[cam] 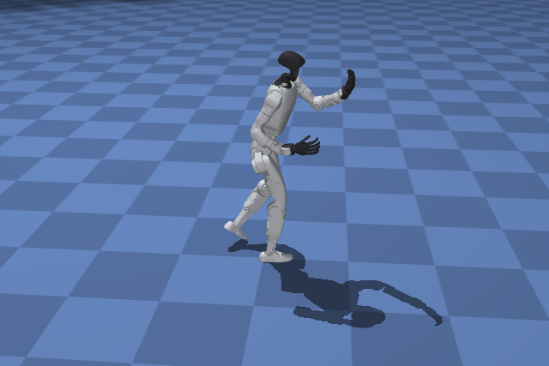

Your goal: Kungfu

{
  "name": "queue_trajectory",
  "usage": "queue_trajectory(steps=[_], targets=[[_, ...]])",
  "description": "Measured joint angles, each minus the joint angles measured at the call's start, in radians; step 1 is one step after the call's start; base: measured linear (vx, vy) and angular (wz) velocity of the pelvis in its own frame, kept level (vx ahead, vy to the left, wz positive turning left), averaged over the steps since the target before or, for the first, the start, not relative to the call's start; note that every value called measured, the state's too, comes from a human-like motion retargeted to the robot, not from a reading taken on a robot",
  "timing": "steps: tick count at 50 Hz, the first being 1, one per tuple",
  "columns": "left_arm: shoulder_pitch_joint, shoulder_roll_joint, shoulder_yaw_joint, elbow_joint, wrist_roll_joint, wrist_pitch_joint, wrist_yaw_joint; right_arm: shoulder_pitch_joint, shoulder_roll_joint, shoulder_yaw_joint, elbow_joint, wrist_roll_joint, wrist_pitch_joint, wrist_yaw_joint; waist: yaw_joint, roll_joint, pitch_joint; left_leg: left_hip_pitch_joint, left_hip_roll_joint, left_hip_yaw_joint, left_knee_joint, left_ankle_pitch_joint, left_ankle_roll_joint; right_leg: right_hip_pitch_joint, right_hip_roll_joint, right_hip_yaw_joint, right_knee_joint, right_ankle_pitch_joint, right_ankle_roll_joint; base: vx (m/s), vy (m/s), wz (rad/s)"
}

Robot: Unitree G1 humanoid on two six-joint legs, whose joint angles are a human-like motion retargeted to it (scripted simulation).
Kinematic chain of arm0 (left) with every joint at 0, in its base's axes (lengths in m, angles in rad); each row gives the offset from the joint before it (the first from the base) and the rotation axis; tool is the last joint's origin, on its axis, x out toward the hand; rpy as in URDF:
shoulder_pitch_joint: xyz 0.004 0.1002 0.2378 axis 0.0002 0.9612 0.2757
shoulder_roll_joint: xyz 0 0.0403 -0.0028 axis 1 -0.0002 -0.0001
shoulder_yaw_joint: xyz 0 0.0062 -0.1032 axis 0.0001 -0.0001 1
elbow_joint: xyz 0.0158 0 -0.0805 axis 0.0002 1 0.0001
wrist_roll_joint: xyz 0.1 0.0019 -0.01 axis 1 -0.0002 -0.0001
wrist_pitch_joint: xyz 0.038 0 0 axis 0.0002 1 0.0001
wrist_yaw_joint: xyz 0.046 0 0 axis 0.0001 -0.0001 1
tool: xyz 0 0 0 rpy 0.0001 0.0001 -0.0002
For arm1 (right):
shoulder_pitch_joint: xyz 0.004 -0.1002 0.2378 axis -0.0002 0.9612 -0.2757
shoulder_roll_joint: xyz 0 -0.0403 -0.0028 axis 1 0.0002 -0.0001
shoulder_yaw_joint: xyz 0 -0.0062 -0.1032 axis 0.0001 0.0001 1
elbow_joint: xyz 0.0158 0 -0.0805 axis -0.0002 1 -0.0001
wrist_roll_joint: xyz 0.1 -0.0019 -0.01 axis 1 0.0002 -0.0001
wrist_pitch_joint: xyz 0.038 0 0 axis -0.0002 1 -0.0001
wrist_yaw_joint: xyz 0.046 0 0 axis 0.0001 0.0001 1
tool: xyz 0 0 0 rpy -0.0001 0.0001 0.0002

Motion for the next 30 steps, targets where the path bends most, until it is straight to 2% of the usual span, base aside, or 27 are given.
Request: queue_trajectory(steps=[3, 5, 7, 13, 17, 20, 22, 23, 24, 25, 27, 28, 30], targets=[[0.062, -0.092, -0.021, -0.006, -0.036, 0.049, -0.067, 0.062, 0.025, -0.021, -0.081, 0.036, -0.031, -0.032, -0.006, 0.02, 0.01, -0.088, 0.102, -0.114, -0.022, -0.078, 0.0, 0.151, 0.146, 0.09, -0.078, 0.012, -0.071, 0.82, -0.38, -2.45], [0.114, -0.164, -0.032, -0.007, -0.054, 0.088, -0.113, 0.101, 0.047, -0.032, -0.134, 0.049, -0.055, -0.056, -0.006, 0.029, 0.041, -0.121, 0.203, -0.18, -0.049, -0.124, 0.015, 0.262, 0.251, 0.147, -0.115, 0.017, -0.123, 0.75, -0.33, -2.4], [0.162, -0.242, -0.041, -0.011, -0.087, 0.129, -0.158, 0.124, 0.063, -0.05, -0.184, 0.059, -0.072, -0.074, -0.015, 0.026, 0.055, -0.173, 0.226, -0.205, -0.124, -0.143, 0.098, 0.324, 0.282, 0.203, -0.128, 0.013, -0.144, 0.61, -0.02, -1.96], [0.319, -0.456, -0.122, -0.028, -0.141, 0.208, -0.249, 0.16, 0.111, -0.076, -0.313, 0.098, -0.119, -0.117, -0.049, 0.032, 0.071, -0.287, 0.229, -0.312, -0.457, -0.106, 0.283, 0.421, 0.313, 0.362, -0.105, -0.032, -0.169, 0.59, 0.22, -1.78], [0.39, -0.529, -0.223, -0.04, -0.117, 0.202, -0.27, 0.157, 0.131, -0.063, -0.373, 0.106, -0.147, -0.147, -0.079, 0.048, 0.077, -0.308, 0.232, -0.316, -0.635, -0.038, 0.431, 0.427, 0.287, 0.439, -0.055, -0.085, -0.151, 0.57, 0.49, -1.61], [0.426, -0.547, -0.305, -0.042, -0.114, 0.206, -0.28, 0.166, 0.134, -0.047, -0.401, 0.104, -0.16, -0.161, -0.09, 0.065, 0.084, -0.311, 0.24, -0.336, -0.625, -0.004, 0.481, 0.434, 0.266, 0.484, -0.006, -0.14, -0.133, 0.67, 0.71, -1.53], [0.442, -0.555, -0.345, -0.04, -0.104, 0.212, -0.295, 0.18, 0.126, -0.047, -0.415, 0.111, -0.17, -0.174, -0.07, 0.083, 0.093, -0.283, 0.282, -0.252, -0.561, 0.01, 0.412, 0.451, 0.253, 0.511, 0.026, -0.172, -0.097, 0.69, 0.83, -1.68], [0.449, -0.559, -0.363, -0.04, -0.095, 0.21, -0.299, 0.185, 0.12, -0.051, -0.42, 0.118, -0.176, -0.179, -0.052, 0.099, 0.099, -0.272, 0.323, -0.179, -0.526, 0.062, 0.358, 0.455, 0.256, 0.518, 0.044, -0.184, -0.074, 0.74, 0.91, -1.83], [0.455, -0.558, -0.376, -0.041, -0.087, 0.209, -0.299, 0.19, 0.118, -0.055, -0.422, 0.124, -0.184, -0.181, -0.031, 0.131, 0.103, -0.322, 0.356, -0.237, -0.444, 0.071, 0.293, 0.452, 0.266, 0.503, 0.044, -0.184, -0.05, 0.8, 0.98, -1.87], [0.461, -0.556, -0.386, -0.043, -0.079, 0.207, -0.297, 0.194, 0.117, -0.06, -0.424, 0.13, -0.194, -0.181, -0.009, 0.171, 0.105, -0.404, 0.385, -0.362, -0.337, 0.058, 0.222, 0.445, 0.28, 0.476, 0.035, -0.177, -0.026, 0.73, 0.95, -2.05], [0.452, -0.521, -0.356, -0.056, -0.065, 0.212, -0.297, 0.198, 0.111, -0.037, -0.425, 0.114, -0.218, -0.2, 0.061, 0.132, 0.093, -0.392, 0.386, -0.328, -0.259, 0.009, 0.177, 0.43, 0.169, 0.449, 0.031, -0.167, 0.065, 0.47, 0.88, -1.99], [0.441, -0.493, -0.332, -0.064, -0.05, 0.213, -0.302, 0.189, 0.103, -0.016, -0.424, 0.098, -0.228, -0.219, 0.074, 0.149, 0.104, -0.417, 0.424, -0.321, -0.195, -0.04, 0.163, 0.424, 0.149, 0.382, 0.016, -0.143, 0.1, 0.2, 0.78, -1.48], [0.428, -0.439, -0.265, -0.074, 0.012, 0.206, -0.309, 0.158, 0.066, 0.027, -0.422, 0.071, -0.24, -0.245, 0.118, 0.141, 0.092, -0.438, 0.434, -0.302, -0.1, -0.121, 0.145, 0.384, 0.076, 0.258, 0.01, -0.098, 0.159, 0.15, 0.74, -1.15]])
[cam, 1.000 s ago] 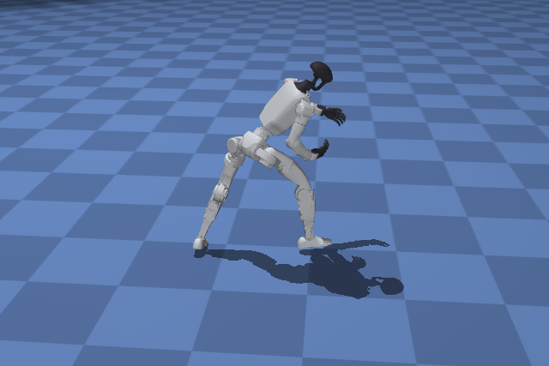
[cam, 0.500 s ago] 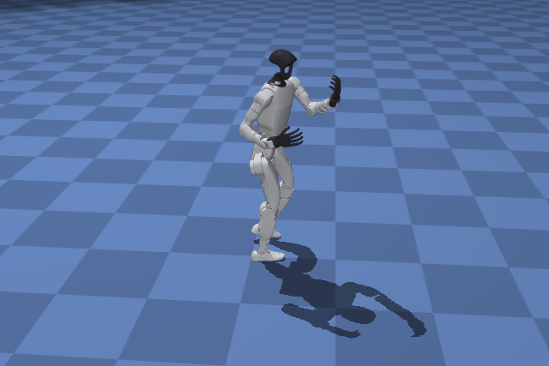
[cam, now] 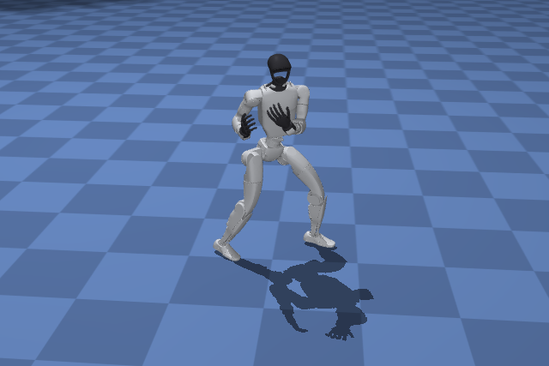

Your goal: Kungfu

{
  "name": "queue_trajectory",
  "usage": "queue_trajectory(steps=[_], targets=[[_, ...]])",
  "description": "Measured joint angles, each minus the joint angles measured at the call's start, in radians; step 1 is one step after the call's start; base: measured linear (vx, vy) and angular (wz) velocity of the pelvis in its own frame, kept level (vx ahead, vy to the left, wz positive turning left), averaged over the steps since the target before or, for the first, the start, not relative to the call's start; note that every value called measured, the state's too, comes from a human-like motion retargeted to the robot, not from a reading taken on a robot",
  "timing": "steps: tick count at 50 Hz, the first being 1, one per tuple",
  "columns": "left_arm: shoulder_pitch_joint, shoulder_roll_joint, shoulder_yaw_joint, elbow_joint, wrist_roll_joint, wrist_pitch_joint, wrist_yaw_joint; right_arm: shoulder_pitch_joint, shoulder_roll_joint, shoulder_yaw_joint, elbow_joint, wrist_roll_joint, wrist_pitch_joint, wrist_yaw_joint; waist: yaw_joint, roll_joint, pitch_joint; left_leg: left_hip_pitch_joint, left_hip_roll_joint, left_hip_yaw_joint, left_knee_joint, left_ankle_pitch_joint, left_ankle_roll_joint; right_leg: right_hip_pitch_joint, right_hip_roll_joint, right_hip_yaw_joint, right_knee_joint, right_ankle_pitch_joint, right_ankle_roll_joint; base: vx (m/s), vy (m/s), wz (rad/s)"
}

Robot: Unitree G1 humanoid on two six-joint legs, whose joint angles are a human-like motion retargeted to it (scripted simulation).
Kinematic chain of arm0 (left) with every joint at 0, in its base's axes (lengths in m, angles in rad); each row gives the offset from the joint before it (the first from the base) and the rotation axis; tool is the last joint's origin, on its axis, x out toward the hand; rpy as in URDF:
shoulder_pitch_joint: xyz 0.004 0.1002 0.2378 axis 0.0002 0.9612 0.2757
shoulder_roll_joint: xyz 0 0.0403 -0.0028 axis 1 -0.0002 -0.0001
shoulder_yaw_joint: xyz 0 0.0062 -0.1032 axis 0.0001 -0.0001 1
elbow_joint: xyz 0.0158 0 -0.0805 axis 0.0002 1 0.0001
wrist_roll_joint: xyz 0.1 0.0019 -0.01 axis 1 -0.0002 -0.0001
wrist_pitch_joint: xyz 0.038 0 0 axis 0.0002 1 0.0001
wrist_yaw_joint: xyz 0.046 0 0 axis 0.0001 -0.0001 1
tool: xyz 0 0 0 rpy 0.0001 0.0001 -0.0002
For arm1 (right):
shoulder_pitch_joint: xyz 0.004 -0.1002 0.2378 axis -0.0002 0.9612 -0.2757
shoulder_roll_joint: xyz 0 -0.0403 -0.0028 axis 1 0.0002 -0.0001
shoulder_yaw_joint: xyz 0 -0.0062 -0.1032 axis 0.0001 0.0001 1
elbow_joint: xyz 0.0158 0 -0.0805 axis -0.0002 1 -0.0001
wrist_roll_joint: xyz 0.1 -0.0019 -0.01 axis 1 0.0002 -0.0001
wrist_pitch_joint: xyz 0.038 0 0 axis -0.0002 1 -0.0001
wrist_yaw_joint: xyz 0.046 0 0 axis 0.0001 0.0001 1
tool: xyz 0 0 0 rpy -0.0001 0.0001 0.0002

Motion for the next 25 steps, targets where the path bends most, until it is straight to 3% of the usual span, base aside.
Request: queue_trajectory(steps=[3, 7, 10, 15, 18, 21, 23, 25], targets=[[-0.017, 0.105, 0.083, -0.008, 0.078, -0.021, 0.029, -0.065, -0.066, 0.046, 0.004, -0.074, 0.008, -0.021, 0.083, -0.043, -0.045, -0.035, -0.041, 0.005, 0.061, -0.051, -0.01, -0.006, -0.105, -0.169, -0.045, 0.045, 0.008, 0.18, 0.69, -0.14], [-0.033, 0.3, 0.177, -0.04, 0.195, -0.019, 0.052, -0.239, -0.152, 0.093, 0.004, -0.275, 0.052, -0.116, 0.152, -0.128, -0.129, -0.12, -0.2, -0.023, 0.061, -0.064, 0.002, 0.036, -0.214, -0.315, -0.12, 0.077, 0.04, 0.03, 0.29, 2.09], [-0.029, 0.451, 0.245, -0.062, 0.318, -0.011, 0.1, -0.431, -0.216, 0.114, 0.013, -0.418, 0.126, -0.188, 0.223, -0.234, -0.21, -0.175, -0.338, -0.023, 0.014, -0.029, 0.021, 0.064, -0.276, -0.41, -0.149, 0.074, 0.062, 0.04, 0.06, 3.22], [0.027, 0.766, 0.391, -0.075, 0.558, 0.002, 0.264, -0.901, -0.351, 0.065, 0.184, -0.54, 0.289, -0.185, 0.356, -0.467, -0.246, -0.217, -0.504, 0.011, -0.058, 0.016, 0.059, 0.122, -0.339, -0.663, -0.18, 0.019, 0.05, 0.03, -0.35, 3.06], [0.104, 0.999, 0.536, 0.046, 0.738, 0.011, 0.348, -1.2, -0.424, 0.023, 0.527, -0.752, 0.306, -0.084, 0.461, -0.609, -0.183, -0.218, -0.569, 0.016, -0.099, 0.042, 0.071, 0.14, -0.344, -0.703, -0.182, -0.019, 0.064, 0.0, -0.53, 1.9], [0.225, 1.2, 0.76, 0.368, 1.044, 0.003, 0.412, -1.555, -0.411, 0.151, 1.125, -1.071, 0.314, -0.198, 0.558, -0.689, -0.115, -0.214, -0.58, 0.011, -0.121, 0.059, 0.064, 0.145, -0.338, -0.711, -0.185, -0.05, 0.062, -0.07, -0.39, 0.54], [0.302, 1.295, 0.912, 0.697, 1.353, 0.007, 0.488, -1.743, -0.343, 0.21, 1.545, -1.274, 0.408, -0.313, 0.598, -0.696, -0.092, -0.21, -0.577, 0.003, -0.129, 0.069, 0.06, 0.151, -0.328, -0.714, -0.191, -0.06, 0.059, -0.08, -0.14, 0.13], [0.304, 1.377, 0.999, 1.08, 1.676, 0.114, 0.604, -1.891, -0.318, 0.303, 1.87, -1.334, 0.584, -0.253, 0.614, -0.692, -0.084, -0.205, -0.572, -0.014, -0.138, 0.079, 0.055, 0.162, -0.311, -0.711, -0.2, -0.064, 0.061, -0.05, -0.05, 0.14]])
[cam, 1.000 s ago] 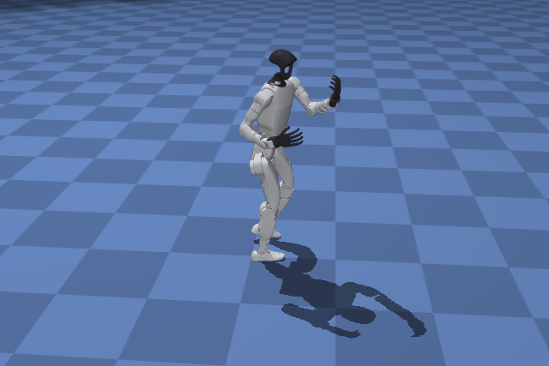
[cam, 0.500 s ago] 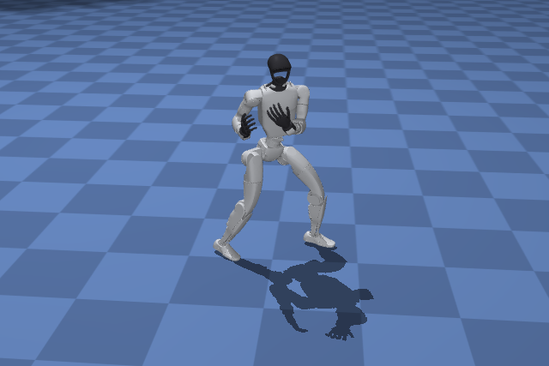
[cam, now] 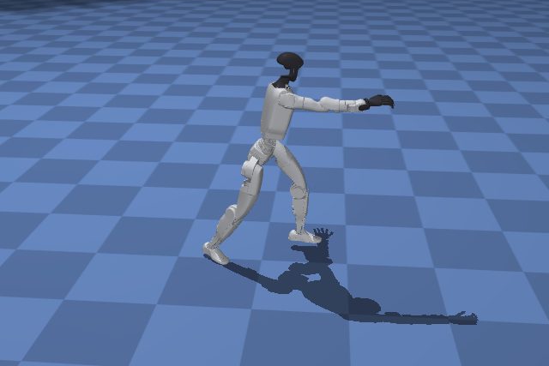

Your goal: Kungfu

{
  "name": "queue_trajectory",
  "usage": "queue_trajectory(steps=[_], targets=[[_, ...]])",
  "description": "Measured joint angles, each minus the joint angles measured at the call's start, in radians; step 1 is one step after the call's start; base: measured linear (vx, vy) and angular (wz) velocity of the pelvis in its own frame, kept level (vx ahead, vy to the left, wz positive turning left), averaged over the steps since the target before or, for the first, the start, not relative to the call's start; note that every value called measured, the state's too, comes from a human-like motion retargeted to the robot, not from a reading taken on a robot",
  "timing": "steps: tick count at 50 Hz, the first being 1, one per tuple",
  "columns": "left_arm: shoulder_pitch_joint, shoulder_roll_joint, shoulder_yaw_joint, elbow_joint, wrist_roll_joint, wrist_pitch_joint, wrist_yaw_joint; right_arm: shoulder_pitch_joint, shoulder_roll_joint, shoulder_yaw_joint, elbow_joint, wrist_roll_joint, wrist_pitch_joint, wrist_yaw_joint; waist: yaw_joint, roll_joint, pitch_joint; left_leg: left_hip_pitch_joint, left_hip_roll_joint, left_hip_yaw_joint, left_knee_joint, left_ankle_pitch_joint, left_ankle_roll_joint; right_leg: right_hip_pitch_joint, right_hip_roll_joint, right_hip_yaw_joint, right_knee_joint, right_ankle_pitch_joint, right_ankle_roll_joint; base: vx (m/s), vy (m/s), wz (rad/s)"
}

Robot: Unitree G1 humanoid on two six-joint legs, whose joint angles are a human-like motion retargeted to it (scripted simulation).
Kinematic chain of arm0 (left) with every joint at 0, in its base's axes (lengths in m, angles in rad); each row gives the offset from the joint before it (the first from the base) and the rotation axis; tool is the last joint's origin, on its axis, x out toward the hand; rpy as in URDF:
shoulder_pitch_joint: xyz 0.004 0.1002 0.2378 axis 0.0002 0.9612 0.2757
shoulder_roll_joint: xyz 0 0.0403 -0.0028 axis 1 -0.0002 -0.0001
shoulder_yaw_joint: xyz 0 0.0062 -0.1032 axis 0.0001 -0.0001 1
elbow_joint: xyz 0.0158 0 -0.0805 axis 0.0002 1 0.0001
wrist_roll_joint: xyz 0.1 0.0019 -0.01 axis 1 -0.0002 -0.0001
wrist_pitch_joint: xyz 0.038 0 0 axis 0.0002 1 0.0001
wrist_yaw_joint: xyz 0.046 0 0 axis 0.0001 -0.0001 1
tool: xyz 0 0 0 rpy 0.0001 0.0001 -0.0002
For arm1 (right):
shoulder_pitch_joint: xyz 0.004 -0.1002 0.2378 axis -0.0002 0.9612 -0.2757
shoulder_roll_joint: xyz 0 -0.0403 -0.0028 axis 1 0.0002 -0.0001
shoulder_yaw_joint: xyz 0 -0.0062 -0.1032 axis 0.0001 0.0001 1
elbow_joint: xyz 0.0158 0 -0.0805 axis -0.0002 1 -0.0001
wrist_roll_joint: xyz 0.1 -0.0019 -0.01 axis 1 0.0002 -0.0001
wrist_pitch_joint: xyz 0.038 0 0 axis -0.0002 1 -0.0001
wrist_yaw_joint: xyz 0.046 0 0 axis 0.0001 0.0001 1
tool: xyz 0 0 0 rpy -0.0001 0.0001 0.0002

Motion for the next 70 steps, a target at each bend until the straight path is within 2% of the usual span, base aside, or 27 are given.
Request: queue_trajectory(steps=[2, 3, 5, 7, 9, 12, 16, 23, 28, 32, 37, 41, 48, 53, 58, 61, 63, 65, 70], targets=[[-0.009, 0.068, 0.079, 0.292, 0.184, 0.06, 0.015, -0.073, 0.027, -0.008, 0.207, -0.043, 0.102, 0.012, 0.023, 0.004, 0.023, 0.009, 0.001, -0.017, -0.013, 0.01, -0.006, 0.018, 0.015, -0.005, -0.01, 0.0, 0.007, -0.07, -0.05, 0.26], [-0.001, 0.089, 0.119, 0.387, 0.213, 0.094, 0.01, -0.093, 0.017, -0.004, 0.243, -0.036, 0.078, 0.006, 0.04, 0.005, 0.042, 0.015, 0.002, -0.025, -0.02, 0.016, -0.01, 0.027, 0.022, -0.004, -0.015, -0.001, 0.009, -0.12, -0.11, 0.28], [0.088, 0.091, 0.229, 0.418, 0.164, 0.171, -0.012, -0.095, -0.02, 0.016, 0.229, -0.026, -0.018, -0.046, 0.062, -0.001, 0.073, 0.024, -0.002, -0.038, -0.033, 0.027, -0.018, 0.039, 0.037, -0.001, -0.017, -0.008, 0.008, -0.08, -0.18, 0.3], [0.189, 0.084, 0.284, 0.418, 0.002, 0.125, 0.012, -0.076, -0.026, 0.005, 0.193, -0.075, -0.057, -0.139, 0.063, -0.011, 0.074, 0.021, -0.004, -0.04, -0.04, 0.037, -0.019, 0.035, 0.039, -0.009, -0.011, -0.018, 0.01, 0.0, -0.15, 0.27], [0.241, 0.079, 0.323, 0.418, -0.058, 0.075, 0.087, -0.057, -0.032, 0.0, 0.175, -0.095, -0.058, -0.144, 0.057, -0.023, 0.067, 0.013, -0.014, -0.045, -0.045, 0.05, -0.016, 0.034, 0.039, -0.027, -0.01, -0.019, 0.014, 0.0, -0.17, 0.37], [0.287, 0.087, 0.34, 0.418, -0.002, 0.057, 0.145, -0.029, -0.032, -0.021, 0.164, -0.096, -0.033, -0.111, 0.028, -0.028, 0.059, 0.011, -0.035, -0.058, -0.056, 0.077, -0.009, 0.043, 0.058, -0.04, -0.008, -0.01, 0.019, 0.05, -0.21, 0.64], [0.283, 0.09, 0.333, 0.418, 0.042, 0.054, 0.126, -0.009, -0.028, -0.022, 0.139, -0.128, -0.051, -0.139, 0.009, -0.028, 0.056, 0.011, -0.051, -0.066, -0.062, 0.107, 0.004, 0.047, 0.068, -0.045, -0.008, 0.013, 0.03, 0.02, -0.15, 0.26], [0.229, 0.083, 0.319, 0.418, -0.045, -0.064, 0.209, -0.007, -0.009, -0.003, 0.081, -0.156, -0.076, -0.144, 0.009, -0.032, 0.068, 0.006, -0.072, -0.093, -0.06, 0.174, 0.027, 0.025, 0.038, -0.022, -0.002, 0.01, 0.035, -0.04, -0.07, -0.25], [0.201, 0.049, 0.334, 0.302, -0.068, -0.126, 0.288, 0.006, 0.001, 0.013, 0.017, -0.182, -0.107, -0.142, -0.003, -0.023, 0.07, 0.01, -0.076, -0.098, -0.06, 0.187, 0.034, 0.003, 0.008, -0.004, 0.005, 0.007, 0.038, -0.05, -0.02, -0.39], [0.157, 0.024, 0.311, 0.131, -0.169, -0.215, 0.357, 0.015, 0.008, 0.025, -0.017, -0.214, -0.135, -0.158, -0.02, -0.013, 0.067, 0.015, -0.078, -0.095, -0.064, 0.192, 0.037, -0.014, -0.016, 0.011, 0.011, 0.016, 0.042, -0.04, 0.01, -0.35], [0.05, 0.034, 0.201, -0.129, -0.303, -0.346, 0.414, 0.024, 0.021, 0.038, -0.04, -0.226, -0.177, -0.161, -0.028, -0.003, 0.059, 0.036, -0.066, -0.083, -0.07, 0.157, 0.019, -0.02, -0.048, 0.014, 0.011, 0.042, 0.056, -0.03, 0.04, -0.47], [-0.079, 0.062, 0.052, -0.345, -0.319, -0.391, 0.399, 0.036, 0.041, 0.053, -0.065, -0.234, -0.213, -0.166, -0.037, 0.013, 0.044, 0.057, -0.046, -0.078, -0.069, 0.095, -0.012, -0.014, -0.06, 0.011, 0.005, 0.066, 0.052, 0.01, 0.09, -0.48], [-0.477, 0.049, -0.409, -0.638, -0.274, -0.474, 0.319, 0.062, 0.102, 0.09, -0.138, -0.262, -0.248, -0.138, -0.044, 0.039, 0.018, 0.084, 0.018, -0.025, -0.028, 0.002, -0.006, 0.004, -0.07, 0.007, -0.017, 0.106, 0.043, 0.03, 0.11, -0.54], [-0.713, -0.065, -0.717, -0.741, -0.14, -0.53, 0.293, 0.073, 0.195, 0.159, -0.277, -0.292, -0.281, -0.102, -0.069, 0.066, 0.005, 0.112, 0.067, 0.015, -0.003, -0.037, 0.003, -0.018, -0.094, 0.032, -0.011, 0.15, 0.022, -0.03, 0.13, -0.95], [-0.824, -0.182, -0.949, -0.751, -0.013, -0.589, 0.198, 0.074, 0.276, 0.249, -0.47, -0.325, -0.315, -0.105, -0.114, 0.114, 0.001, 0.153, 0.128, 0.067, 0.002, -0.059, 0.009, -0.068, -0.114, 0.075, 0.007, 0.211, 0.002, -0.13, 0.1, -1.19], [-0.84, -0.189, -1.022, -0.755, 0.031, -0.589, 0.138, 0.076, 0.307, 0.293, -0.592, -0.32, -0.333, -0.145, -0.141, 0.144, 0.006, 0.18, 0.176, 0.106, -0.002, -0.065, 0.007, -0.124, -0.131, 0.115, 0.026, 0.249, 0.003, -0.24, 0.06, -1.58], [-0.827, -0.188, -1.024, -0.764, 0.023, -0.58, 0.141, 0.085, 0.33, 0.31, -0.652, -0.283, -0.372, -0.259, -0.158, 0.158, 0.012, 0.201, 0.201, 0.135, -0.009, -0.065, 0.005, -0.174, -0.151, 0.141, 0.045, 0.274, 0.008, -0.33, 0.04, -1.72], [-0.803, -0.178, -1.016, -0.792, -0.032, -0.633, 0.135, 0.103, 0.343, 0.315, -0.7, -0.302, -0.433, -0.327, -0.167, 0.167, 0.017, 0.226, 0.225, 0.171, -0.018, -0.064, 0.004, -0.226, -0.174, 0.154, 0.066, 0.299, 0.017, -0.34, 0.04, -1.75], [-0.738, -0.148, -1.024, -0.845, -0.112, -0.642, 0.16, 0.134, 0.345, 0.336, -0.736, -0.321, -0.458, -0.354, -0.19, 0.189, 0.025, 0.311, 0.29, 0.3, -0.044, -0.057, -0.004, -0.333, -0.235, 0.095, 0.093, 0.331, 0.01, -0.35, 0.06, -1.68]])
